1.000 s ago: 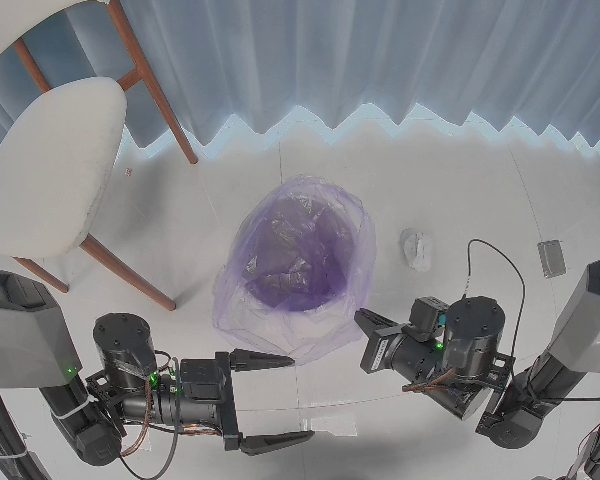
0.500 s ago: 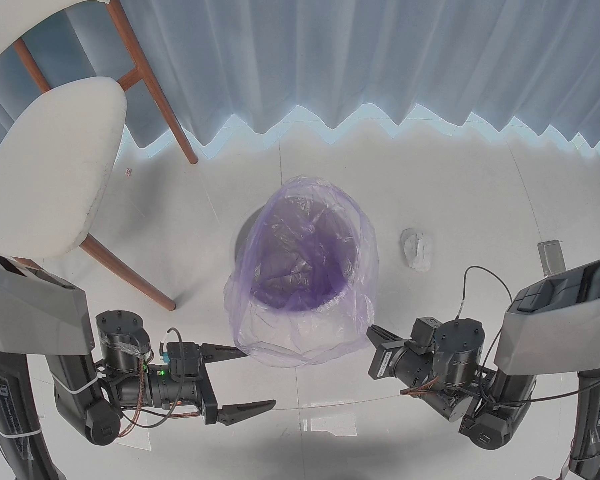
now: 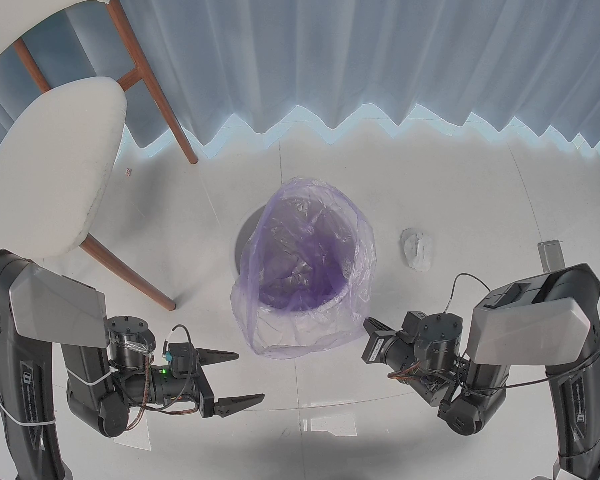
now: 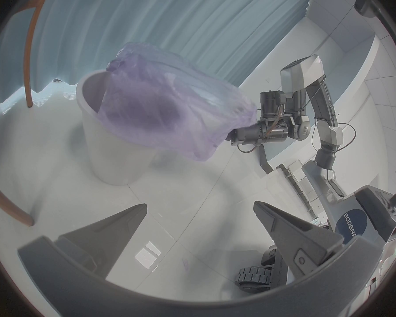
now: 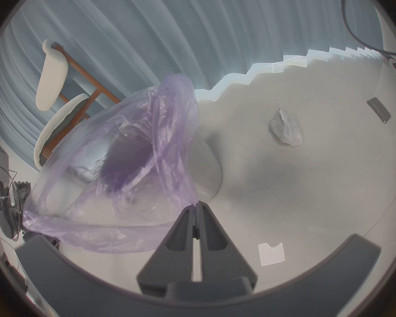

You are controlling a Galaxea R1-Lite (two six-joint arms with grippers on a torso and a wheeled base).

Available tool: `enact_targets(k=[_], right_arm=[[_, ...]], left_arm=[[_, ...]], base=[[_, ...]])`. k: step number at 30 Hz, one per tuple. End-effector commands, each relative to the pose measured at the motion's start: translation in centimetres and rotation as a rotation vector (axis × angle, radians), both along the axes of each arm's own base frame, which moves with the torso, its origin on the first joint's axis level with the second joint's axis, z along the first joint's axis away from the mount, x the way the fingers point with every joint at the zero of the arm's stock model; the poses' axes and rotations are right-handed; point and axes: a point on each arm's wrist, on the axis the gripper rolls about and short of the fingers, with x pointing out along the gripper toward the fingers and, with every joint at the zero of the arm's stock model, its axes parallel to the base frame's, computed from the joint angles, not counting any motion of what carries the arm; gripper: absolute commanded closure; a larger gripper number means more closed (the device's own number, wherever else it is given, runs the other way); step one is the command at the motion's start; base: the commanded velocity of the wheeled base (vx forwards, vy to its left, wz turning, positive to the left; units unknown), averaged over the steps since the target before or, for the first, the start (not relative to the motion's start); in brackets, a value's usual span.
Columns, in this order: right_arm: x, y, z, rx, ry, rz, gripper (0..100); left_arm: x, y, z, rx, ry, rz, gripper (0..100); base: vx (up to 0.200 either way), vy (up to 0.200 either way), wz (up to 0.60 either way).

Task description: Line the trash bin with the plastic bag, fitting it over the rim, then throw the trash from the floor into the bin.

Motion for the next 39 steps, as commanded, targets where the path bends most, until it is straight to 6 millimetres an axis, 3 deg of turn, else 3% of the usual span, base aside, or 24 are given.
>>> enact_targets(k=[1,7,12,13,14,18,25,29,33,37,39], right_arm=[[1.6,-0.1,-1.3,0.014,0.0,-0.032,100],[2.6,0.0,-2.0,0.024,0.021,-0.048,100],[2.8,0.1,-1.8,0.064,0.025,-0.058,100],[2.7,0.0,-1.8,0.073,0.032,-0.062,100],[2.7,0.0,-1.8,0.077,0.032,-0.062,0],[1.4,0.0,-0.6,0.123,0.02,-0.05,0],[-5.2,-0.3,5.0,0.227,0.082,0.09,0],[-9.0,-2.4,8.6,0.255,0.063,0.161,0],[-9.6,-3.6,10.4,0.274,0.014,0.19,0],[-9.1,-4.2,10.7,0.275,-0.001,0.176,0],[-9.2,-4.2,10.6,0.267,0.002,0.181,0]], left_arm=[[-0.3,0.2,-0.1,0.005,0.009,-0.001,0],[-1.1,0.6,1.4,-0.008,-0.016,-0.009,0],[-2.3,1.2,3.8,-0.047,-0.057,-0.042,0],[-3.0,1.7,5.1,-0.082,-0.081,-0.093,0],[-3.2,1.8,5.5,-0.095,-0.092,-0.112,0],[-3.5,2.2,7.1,-0.121,-0.131,-0.122,0],[-4.6,1.7,10.4,-0.216,-0.105,-0.121,0],[-6.9,1.4,13.5,-0.304,-0.072,-0.134,0],[-8.5,2.4,14.4,-0.318,-0.091,-0.055,0],[-7.4,2.0,15.2,-0.332,-0.094,-0.05,0],[-5.3,1.2,16.3,-0.332,-0.097,-0.014,0]], base=[[0.0,0.0,0.0],[0.0,0.0,0.0],[0.0,0.0,0.0],[0.0,0.0,0.0],[0.0,0.0,0.0],[0.0,0.0,0.0],[0.0,0.0,0.0],[0.0,0.0,0.0],[0.0,0.0,0.0],[0.15,0.0,0.0],[0.2,0.0,0.0]])
